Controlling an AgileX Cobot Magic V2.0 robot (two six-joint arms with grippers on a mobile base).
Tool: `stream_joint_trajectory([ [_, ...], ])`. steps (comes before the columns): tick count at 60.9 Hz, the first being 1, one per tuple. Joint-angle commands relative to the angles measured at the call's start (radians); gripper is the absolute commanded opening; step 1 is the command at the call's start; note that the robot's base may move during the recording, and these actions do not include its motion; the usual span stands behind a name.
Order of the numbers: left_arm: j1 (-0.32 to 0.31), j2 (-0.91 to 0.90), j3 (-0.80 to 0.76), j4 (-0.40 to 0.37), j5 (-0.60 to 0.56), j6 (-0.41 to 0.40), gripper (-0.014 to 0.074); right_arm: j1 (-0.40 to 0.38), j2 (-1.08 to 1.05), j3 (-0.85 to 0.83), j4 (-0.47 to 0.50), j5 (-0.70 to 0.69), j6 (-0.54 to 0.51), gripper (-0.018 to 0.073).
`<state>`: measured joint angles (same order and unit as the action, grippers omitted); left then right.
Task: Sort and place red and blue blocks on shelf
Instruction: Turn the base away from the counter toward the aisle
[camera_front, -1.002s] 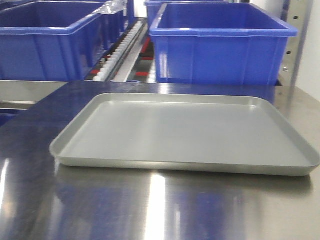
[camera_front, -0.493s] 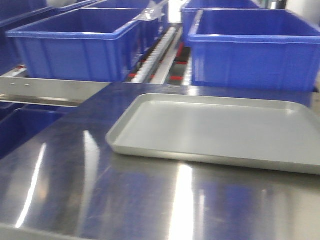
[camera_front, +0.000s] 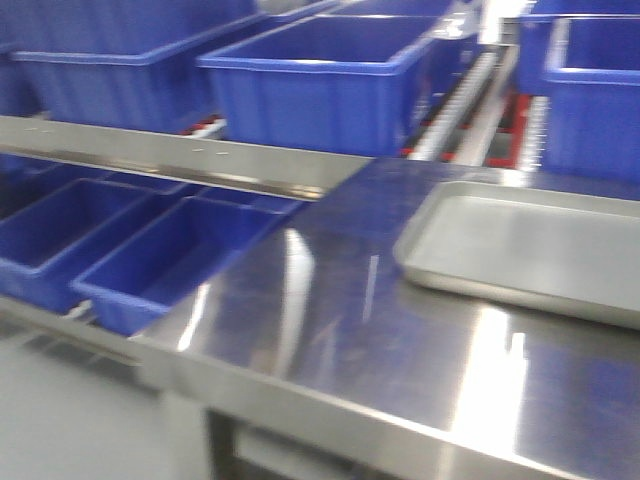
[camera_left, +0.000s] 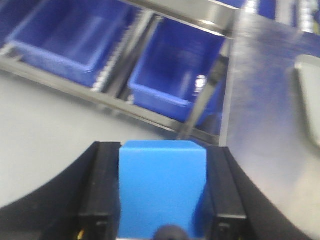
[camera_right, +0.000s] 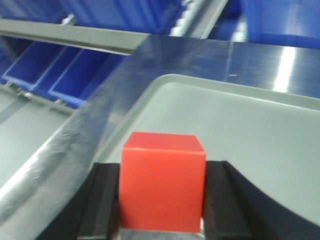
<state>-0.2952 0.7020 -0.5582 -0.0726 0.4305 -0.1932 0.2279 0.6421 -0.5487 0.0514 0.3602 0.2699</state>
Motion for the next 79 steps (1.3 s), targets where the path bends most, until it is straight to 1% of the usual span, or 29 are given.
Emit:
stream_joint_trajectory([
  [1,0.003,-0.004,-0.03,-0.004,-0.082,-0.003,0.0125,-0.005,-0.003,-0.028,-0.002,-0.091,-0.002,0.0063],
  [79,0.003,-0.004,-0.03,-0.004,-0.082,-0.003,0.0125,-0.005,-0.003,-0.028,-0.002,-0.091,-0.002,0.0063],
])
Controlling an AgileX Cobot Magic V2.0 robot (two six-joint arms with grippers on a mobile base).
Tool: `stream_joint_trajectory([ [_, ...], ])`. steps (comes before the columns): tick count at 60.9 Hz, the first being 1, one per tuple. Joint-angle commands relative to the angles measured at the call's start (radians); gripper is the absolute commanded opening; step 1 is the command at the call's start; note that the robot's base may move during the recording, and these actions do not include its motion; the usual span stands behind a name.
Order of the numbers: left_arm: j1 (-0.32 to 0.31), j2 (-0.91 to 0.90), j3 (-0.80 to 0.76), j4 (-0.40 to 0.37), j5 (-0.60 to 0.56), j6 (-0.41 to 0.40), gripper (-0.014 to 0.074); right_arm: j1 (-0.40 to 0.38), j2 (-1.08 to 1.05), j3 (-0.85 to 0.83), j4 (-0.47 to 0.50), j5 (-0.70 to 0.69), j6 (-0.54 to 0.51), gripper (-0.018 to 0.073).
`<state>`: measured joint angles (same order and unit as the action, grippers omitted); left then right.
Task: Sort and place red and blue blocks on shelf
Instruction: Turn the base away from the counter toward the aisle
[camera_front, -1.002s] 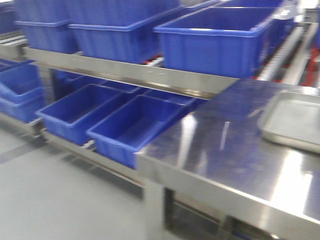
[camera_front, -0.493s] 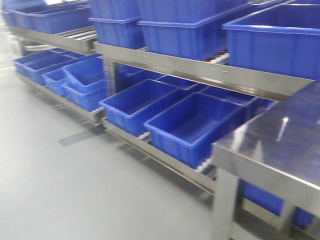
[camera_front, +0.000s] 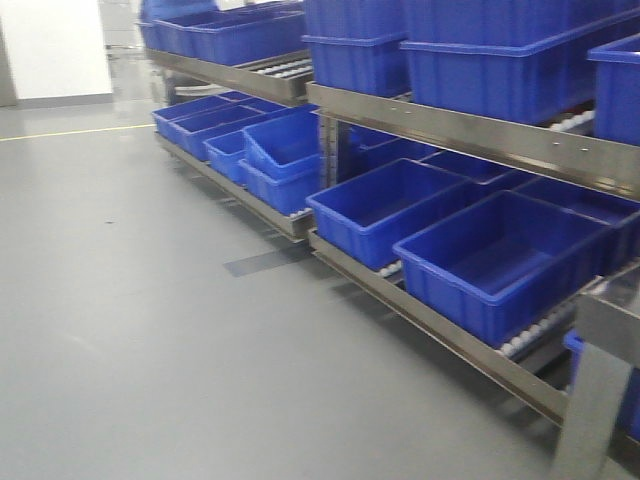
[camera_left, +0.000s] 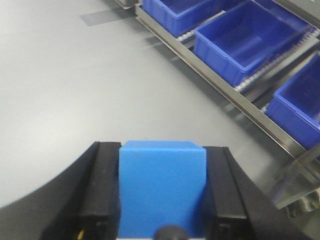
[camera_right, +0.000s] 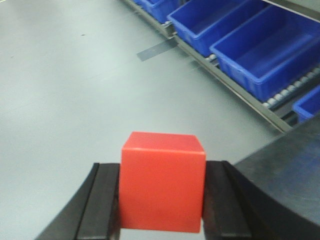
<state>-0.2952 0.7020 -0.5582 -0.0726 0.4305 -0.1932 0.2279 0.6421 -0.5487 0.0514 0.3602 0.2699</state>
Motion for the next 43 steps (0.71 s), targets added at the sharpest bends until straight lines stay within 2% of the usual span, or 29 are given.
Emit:
stream_joint_trajectory([
  [1,0.003,-0.004,-0.03,-0.004,-0.082,-0.003,0.0125,-0.005,-0.003,-0.028,-0.002,-0.091,-0.002,0.0063],
  [43,0.003,-0.004,-0.03,-0.004,-0.082,-0.003,0.0125,-0.005,-0.003,-0.028,-0.002,-0.091,-0.002,0.0063],
])
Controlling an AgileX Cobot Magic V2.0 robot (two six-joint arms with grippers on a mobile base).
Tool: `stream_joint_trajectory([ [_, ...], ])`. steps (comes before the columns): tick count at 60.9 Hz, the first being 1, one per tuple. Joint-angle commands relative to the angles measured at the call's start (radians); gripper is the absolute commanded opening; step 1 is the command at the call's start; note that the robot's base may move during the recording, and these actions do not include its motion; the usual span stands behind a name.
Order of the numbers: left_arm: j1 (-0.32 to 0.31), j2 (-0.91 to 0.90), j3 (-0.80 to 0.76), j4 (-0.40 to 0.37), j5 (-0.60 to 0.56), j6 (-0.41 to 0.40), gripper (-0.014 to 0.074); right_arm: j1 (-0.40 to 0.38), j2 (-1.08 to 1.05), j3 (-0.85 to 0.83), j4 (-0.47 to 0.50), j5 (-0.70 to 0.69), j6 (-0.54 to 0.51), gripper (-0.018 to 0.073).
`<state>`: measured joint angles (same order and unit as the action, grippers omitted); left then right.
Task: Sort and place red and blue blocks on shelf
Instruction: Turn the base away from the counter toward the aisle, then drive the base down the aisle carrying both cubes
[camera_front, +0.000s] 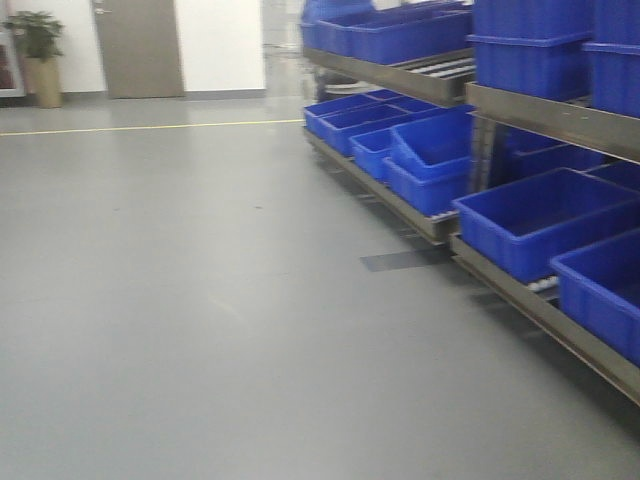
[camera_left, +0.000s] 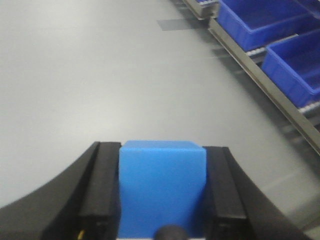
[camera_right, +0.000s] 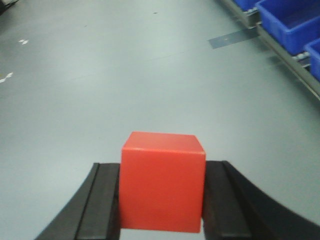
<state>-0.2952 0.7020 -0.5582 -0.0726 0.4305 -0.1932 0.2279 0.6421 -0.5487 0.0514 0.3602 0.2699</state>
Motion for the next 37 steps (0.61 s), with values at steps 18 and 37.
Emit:
stream_joint_trajectory([
  [18,0.003,-0.004,-0.03,-0.004,-0.082,-0.003,0.0125,-0.005,-0.003,-0.028,-0.002,-0.091,-0.002,0.0063],
  [37,0.003,-0.004,-0.03,-0.004,-0.082,-0.003,0.0125,-0.005,-0.003,-0.028,-0.002,-0.091,-0.002,0.0063],
])
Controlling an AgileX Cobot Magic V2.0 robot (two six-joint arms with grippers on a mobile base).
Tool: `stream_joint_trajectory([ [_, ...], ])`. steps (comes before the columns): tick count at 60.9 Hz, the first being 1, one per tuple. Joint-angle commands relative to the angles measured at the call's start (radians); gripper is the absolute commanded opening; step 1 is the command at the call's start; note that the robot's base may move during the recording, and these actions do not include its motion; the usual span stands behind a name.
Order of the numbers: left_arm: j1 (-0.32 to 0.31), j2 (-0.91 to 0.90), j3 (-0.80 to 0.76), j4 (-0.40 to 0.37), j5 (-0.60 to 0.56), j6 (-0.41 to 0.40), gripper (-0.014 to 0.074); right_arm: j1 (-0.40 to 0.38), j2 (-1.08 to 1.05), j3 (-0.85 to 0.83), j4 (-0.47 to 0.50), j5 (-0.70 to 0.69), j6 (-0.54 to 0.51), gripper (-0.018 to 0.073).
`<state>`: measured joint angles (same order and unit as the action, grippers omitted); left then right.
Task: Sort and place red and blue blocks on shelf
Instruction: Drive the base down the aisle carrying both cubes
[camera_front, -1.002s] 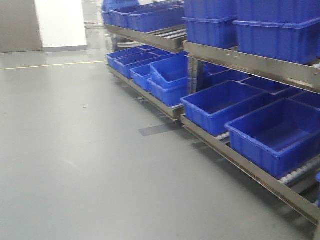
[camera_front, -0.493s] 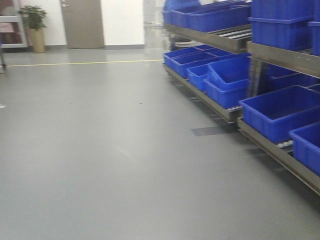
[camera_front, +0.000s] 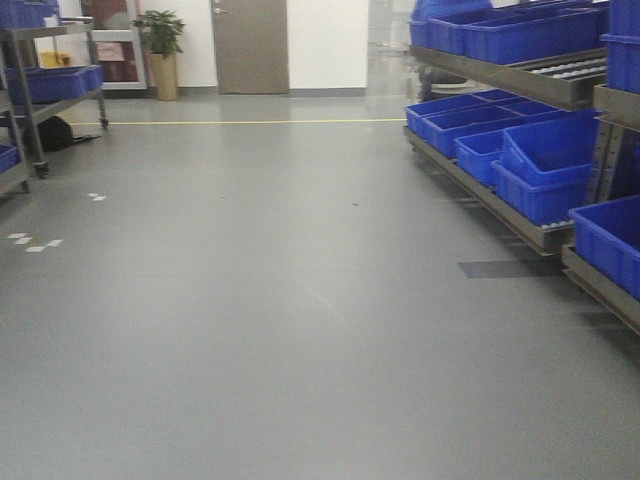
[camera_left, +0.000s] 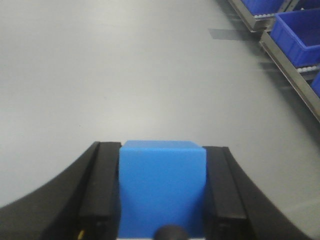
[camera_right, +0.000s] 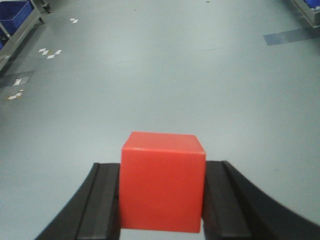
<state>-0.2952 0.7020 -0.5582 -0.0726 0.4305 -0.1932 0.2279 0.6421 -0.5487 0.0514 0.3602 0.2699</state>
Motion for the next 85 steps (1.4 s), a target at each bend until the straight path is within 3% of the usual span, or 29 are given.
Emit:
stream_joint_trajectory([
  [1,0.003,-0.004,-0.03,-0.004,-0.082,-0.003,0.0125,-0.005,-0.003,-0.028,-0.002,-0.091,-0.002,0.0063],
  [85,0.003,-0.002,-0.03,-0.004,-0.082,-0.003,0.0125,-0.005,-0.003,-0.028,-0.002,-0.091,-0.002,0.0063],
])
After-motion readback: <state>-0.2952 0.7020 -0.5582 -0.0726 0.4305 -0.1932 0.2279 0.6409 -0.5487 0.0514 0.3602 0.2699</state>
